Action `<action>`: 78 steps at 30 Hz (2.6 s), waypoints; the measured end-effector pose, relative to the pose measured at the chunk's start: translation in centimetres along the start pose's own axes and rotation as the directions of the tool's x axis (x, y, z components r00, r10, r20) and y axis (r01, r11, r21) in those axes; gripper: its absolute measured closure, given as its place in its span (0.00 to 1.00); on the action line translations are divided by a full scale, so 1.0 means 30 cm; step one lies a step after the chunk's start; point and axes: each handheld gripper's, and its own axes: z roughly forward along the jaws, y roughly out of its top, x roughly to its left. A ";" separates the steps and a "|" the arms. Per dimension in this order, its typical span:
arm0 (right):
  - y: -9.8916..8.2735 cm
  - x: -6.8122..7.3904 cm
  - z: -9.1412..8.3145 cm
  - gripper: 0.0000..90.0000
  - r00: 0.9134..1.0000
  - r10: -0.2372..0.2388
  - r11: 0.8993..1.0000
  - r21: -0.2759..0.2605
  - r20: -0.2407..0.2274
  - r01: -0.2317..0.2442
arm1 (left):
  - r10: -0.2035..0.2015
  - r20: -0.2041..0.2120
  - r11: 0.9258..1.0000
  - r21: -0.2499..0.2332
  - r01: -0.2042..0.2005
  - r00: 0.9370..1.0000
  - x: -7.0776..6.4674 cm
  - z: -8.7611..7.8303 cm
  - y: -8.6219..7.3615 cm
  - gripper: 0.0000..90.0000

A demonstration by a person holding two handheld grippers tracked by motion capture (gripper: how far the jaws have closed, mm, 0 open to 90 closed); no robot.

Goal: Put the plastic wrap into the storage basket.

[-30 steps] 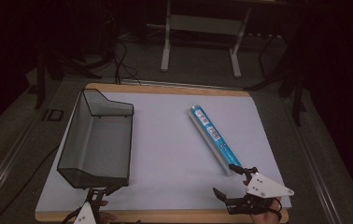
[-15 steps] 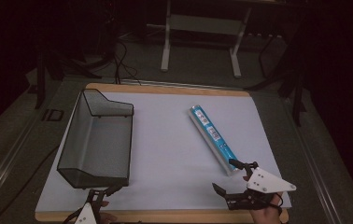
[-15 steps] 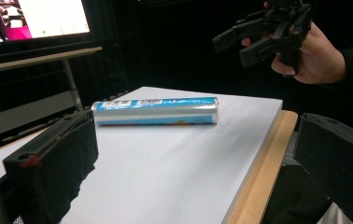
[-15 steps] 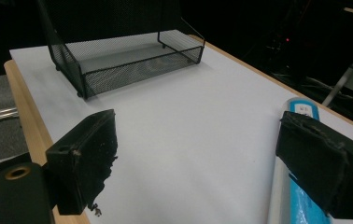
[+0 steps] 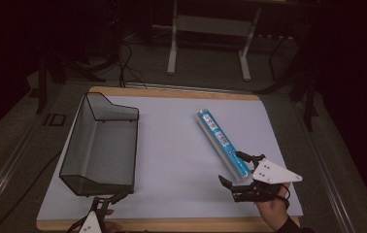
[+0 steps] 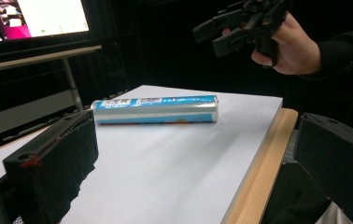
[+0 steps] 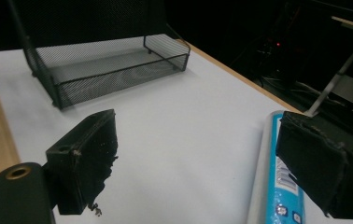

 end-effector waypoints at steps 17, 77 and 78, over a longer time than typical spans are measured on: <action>-0.009 -0.118 0.104 0.14 0.997 0.012 0.999 0.048 0.072 -0.015 | -0.002 0.005 1.000 0.001 0.002 1.000 0.000 0.002 -0.001 0.01; -0.080 -0.447 0.512 0.13 0.942 0.269 0.776 0.534 0.201 -0.336 | 0.009 0.012 1.000 0.016 -0.009 1.000 0.001 0.006 -0.005 0.01; -0.080 -0.447 0.512 0.13 0.942 0.269 0.776 0.534 0.201 -0.336 | 0.008 0.012 1.000 0.016 -0.008 1.000 0.001 0.006 -0.005 0.01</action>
